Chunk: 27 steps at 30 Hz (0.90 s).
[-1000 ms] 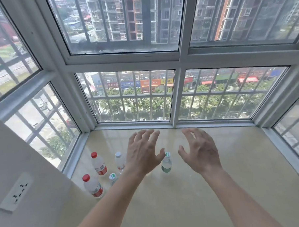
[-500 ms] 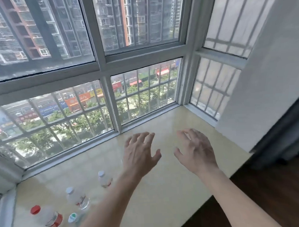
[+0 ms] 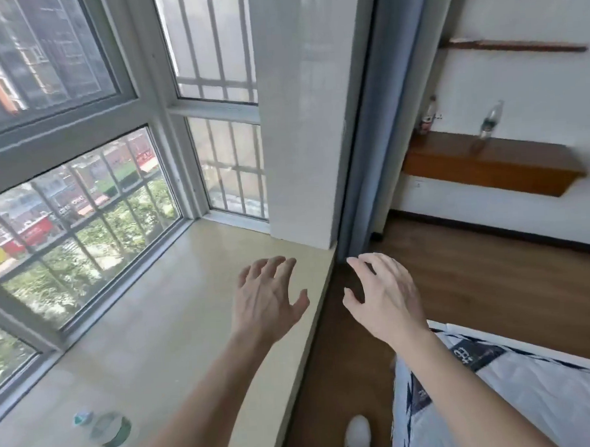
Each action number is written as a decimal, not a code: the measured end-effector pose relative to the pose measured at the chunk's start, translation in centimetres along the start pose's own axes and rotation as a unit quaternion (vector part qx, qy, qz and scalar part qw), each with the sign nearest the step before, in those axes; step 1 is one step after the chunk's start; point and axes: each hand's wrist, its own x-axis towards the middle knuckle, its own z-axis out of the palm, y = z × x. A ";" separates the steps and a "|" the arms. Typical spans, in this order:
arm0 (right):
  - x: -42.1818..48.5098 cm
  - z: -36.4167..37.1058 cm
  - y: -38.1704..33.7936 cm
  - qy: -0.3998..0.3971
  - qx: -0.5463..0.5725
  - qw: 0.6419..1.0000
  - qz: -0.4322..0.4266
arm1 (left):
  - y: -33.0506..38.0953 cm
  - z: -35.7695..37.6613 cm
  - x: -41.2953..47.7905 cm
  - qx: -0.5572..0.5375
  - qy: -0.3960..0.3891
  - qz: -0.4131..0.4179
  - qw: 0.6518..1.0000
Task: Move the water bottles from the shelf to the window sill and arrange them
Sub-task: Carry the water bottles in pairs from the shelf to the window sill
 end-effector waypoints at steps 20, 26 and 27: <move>12.8 6.1 27.8 0.010 -0.025 0.990 0.141 | 19.1 14.1 27.2 -0.019 -0.020 0.148 0.989; 17.1 6.9 33.2 0.010 -0.026 0.988 0.155 | 22.5 16.6 33.0 -0.017 -0.047 0.157 0.986; 17.7 7.1 33.9 0.011 -0.028 0.987 0.160 | 23.0 17.2 34.0 -0.014 -0.049 0.160 0.986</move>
